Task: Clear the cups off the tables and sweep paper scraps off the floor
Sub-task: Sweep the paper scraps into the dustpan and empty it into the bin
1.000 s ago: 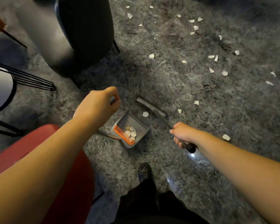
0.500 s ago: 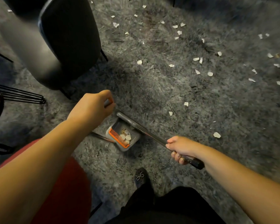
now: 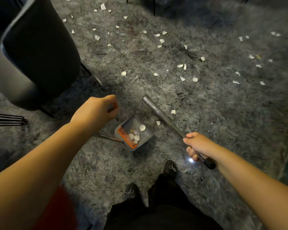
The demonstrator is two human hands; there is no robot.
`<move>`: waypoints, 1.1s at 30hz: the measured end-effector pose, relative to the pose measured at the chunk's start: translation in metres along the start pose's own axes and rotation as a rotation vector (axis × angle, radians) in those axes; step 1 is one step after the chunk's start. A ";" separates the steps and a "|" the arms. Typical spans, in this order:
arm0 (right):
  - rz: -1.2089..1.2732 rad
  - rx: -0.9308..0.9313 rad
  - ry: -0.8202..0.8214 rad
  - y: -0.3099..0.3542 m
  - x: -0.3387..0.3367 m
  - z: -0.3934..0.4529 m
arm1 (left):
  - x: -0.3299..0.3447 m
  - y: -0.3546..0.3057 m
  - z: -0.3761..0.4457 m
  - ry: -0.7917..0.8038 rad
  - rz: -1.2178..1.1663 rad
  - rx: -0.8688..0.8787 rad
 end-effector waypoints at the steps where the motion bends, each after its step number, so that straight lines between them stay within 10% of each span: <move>1: 0.004 0.003 -0.015 0.001 -0.014 0.004 | 0.006 -0.009 0.010 0.007 0.019 0.014; 17: -0.111 0.084 -0.043 0.034 -0.166 0.084 | 0.061 -0.088 0.121 0.091 0.114 0.021; 33: -0.120 0.105 0.234 0.016 -0.064 0.068 | 0.057 -0.066 0.128 0.073 0.060 0.057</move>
Point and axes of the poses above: each hand's wrist, its own z-axis towards the middle knuckle, its own x-axis out of the palm, y = z × x, the point moved 1 cm from there along z, towards the middle knuckle, and after that the axes turned 15 degrees about -z, right-handed, at the moved point
